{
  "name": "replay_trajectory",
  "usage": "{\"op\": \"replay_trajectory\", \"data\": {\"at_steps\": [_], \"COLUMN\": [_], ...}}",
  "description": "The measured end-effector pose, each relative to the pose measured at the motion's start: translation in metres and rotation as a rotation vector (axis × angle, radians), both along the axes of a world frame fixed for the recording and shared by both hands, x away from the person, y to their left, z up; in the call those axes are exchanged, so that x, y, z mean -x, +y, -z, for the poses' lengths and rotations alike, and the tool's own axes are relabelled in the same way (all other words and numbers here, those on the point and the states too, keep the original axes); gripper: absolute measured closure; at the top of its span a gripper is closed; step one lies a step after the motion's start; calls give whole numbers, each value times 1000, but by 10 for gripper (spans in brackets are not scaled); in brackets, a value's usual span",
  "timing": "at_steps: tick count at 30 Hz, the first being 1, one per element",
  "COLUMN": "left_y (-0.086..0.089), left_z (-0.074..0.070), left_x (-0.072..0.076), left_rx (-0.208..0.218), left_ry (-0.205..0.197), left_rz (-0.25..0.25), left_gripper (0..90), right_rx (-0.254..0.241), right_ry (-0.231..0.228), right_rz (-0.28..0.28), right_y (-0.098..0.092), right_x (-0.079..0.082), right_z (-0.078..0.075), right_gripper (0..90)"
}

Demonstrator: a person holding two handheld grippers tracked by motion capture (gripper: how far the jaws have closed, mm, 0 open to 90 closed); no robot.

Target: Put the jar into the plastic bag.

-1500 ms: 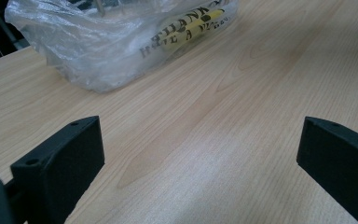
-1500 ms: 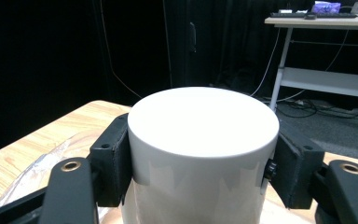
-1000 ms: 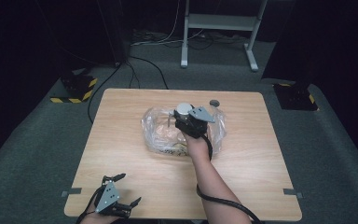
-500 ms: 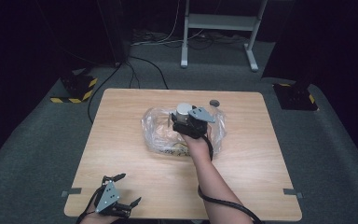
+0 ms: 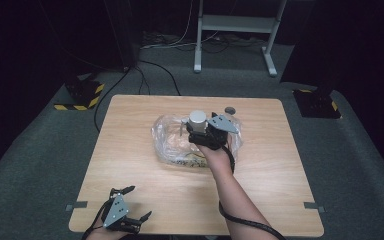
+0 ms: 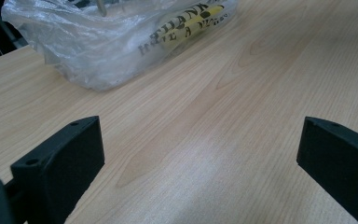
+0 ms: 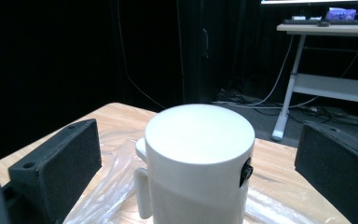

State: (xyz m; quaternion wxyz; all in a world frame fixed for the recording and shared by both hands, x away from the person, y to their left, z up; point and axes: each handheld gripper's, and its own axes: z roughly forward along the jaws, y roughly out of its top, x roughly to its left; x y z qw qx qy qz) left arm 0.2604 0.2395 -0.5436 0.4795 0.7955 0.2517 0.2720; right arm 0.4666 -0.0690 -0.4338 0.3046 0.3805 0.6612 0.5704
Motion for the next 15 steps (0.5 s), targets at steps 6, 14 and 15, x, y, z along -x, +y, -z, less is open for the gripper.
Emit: {"op": "replay_trajectory", "data": {"at_steps": [6, 14, 15], "left_y": [0, -1, -1], "left_z": [0, 0, 0], "left_x": [0, 0, 0], "left_rx": [-1, -6, -6], "left_ry": [2, 5, 5], "left_rz": [0, -1, -2], "left_gripper": [12, 12, 12], "right_rx": [5, 10, 9], "right_ry": [-22, -38, -40], "right_rz": [-14, -37, -40], "right_y": [-5, -12, -14], "right_x": [11, 25, 27], "right_z": [-7, -13, -13], "right_gripper": [1, 1, 1]}}
